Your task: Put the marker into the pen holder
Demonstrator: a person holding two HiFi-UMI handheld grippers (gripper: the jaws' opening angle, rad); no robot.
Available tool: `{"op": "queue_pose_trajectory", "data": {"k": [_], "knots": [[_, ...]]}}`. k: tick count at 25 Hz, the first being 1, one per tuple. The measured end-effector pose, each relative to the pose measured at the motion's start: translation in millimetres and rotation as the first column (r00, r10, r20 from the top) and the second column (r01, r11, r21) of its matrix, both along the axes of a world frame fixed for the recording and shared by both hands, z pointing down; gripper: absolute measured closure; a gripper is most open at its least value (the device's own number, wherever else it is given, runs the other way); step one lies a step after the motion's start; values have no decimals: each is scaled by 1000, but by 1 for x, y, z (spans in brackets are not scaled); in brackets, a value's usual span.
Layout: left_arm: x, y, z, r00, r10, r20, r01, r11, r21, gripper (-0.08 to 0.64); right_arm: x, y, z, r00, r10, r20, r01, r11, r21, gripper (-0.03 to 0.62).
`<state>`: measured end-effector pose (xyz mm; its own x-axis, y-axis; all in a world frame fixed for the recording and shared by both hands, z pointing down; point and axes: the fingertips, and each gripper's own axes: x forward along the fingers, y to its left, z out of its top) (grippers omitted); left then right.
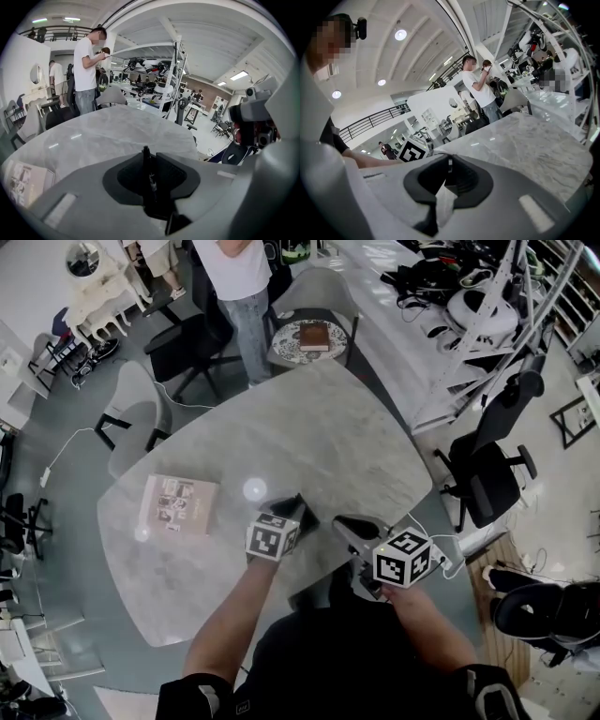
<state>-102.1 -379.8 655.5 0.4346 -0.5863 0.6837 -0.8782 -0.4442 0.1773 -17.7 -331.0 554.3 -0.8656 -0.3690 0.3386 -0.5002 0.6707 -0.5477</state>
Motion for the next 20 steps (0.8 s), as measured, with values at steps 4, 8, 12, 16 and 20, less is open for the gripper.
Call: {"op": "queue_pose_trajectory", "data": {"k": [4, 8, 12, 16, 20], "knots": [[-1, -7, -5, 999, -15, 31, 14, 1000, 10, 419, 5, 0, -1, 1000, 4, 1, -4, 1000, -3, 566], [0, -11, 0, 999, -3, 41, 3, 1000, -3, 420, 9, -2, -1, 1000, 10, 2, -10, 1000, -7, 566], [-2, -9, 5, 997, 18, 72, -19, 1000, 14, 434, 13, -2, 2, 1000, 18, 1, -18, 1000, -11, 566], [-5, -8, 2, 993, 44, 108, -47, 998, 34, 469, 15, -1, 5, 1000, 17, -1, -17, 1000, -19, 566], [-7, -4, 0, 991, 52, 121, -58, 997, 45, 515, 13, -2, 5, 1000, 14, 3, -14, 1000, -20, 566]]}}
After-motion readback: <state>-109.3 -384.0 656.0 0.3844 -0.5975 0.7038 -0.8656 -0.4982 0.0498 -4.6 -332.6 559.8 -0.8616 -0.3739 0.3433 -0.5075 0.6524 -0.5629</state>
